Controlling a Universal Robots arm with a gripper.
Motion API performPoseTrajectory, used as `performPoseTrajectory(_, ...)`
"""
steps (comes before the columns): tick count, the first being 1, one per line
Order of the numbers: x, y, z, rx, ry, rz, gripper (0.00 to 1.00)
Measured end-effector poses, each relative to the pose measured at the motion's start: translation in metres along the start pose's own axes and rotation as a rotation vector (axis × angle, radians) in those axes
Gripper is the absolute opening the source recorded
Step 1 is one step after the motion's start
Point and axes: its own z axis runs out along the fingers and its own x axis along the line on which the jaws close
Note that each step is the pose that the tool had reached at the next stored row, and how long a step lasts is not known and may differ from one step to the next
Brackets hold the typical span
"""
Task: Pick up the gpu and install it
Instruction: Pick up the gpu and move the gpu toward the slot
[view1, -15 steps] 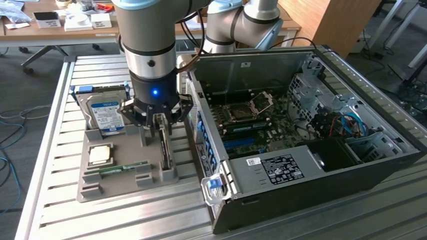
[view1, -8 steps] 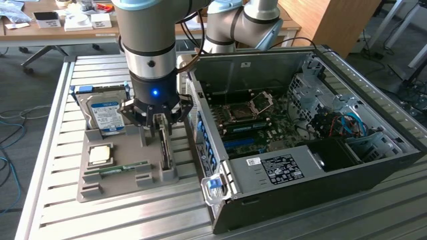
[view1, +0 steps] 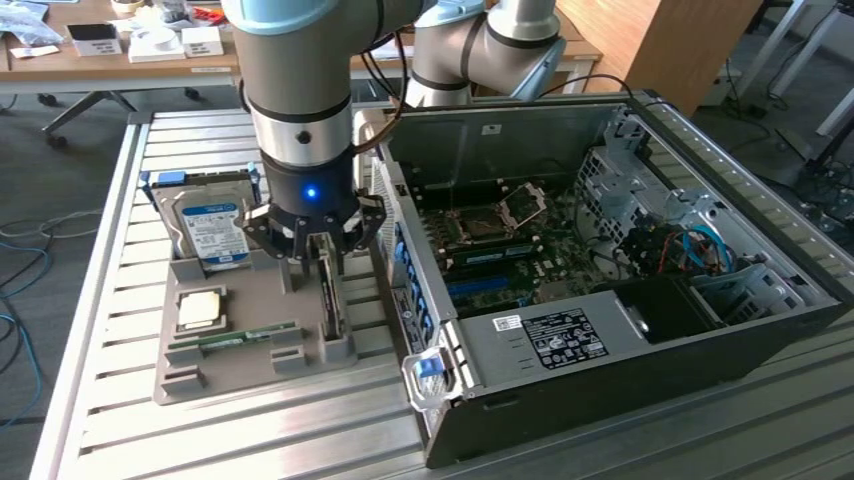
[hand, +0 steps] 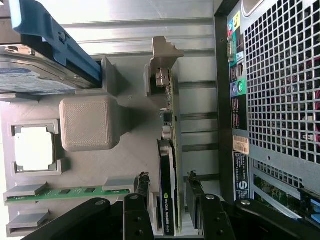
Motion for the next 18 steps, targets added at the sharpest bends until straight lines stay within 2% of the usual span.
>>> performPoseTrajectory(18, 0.000, -0.0008, 0.0169, 0.0000, 0.0000, 0.000, 0.43)
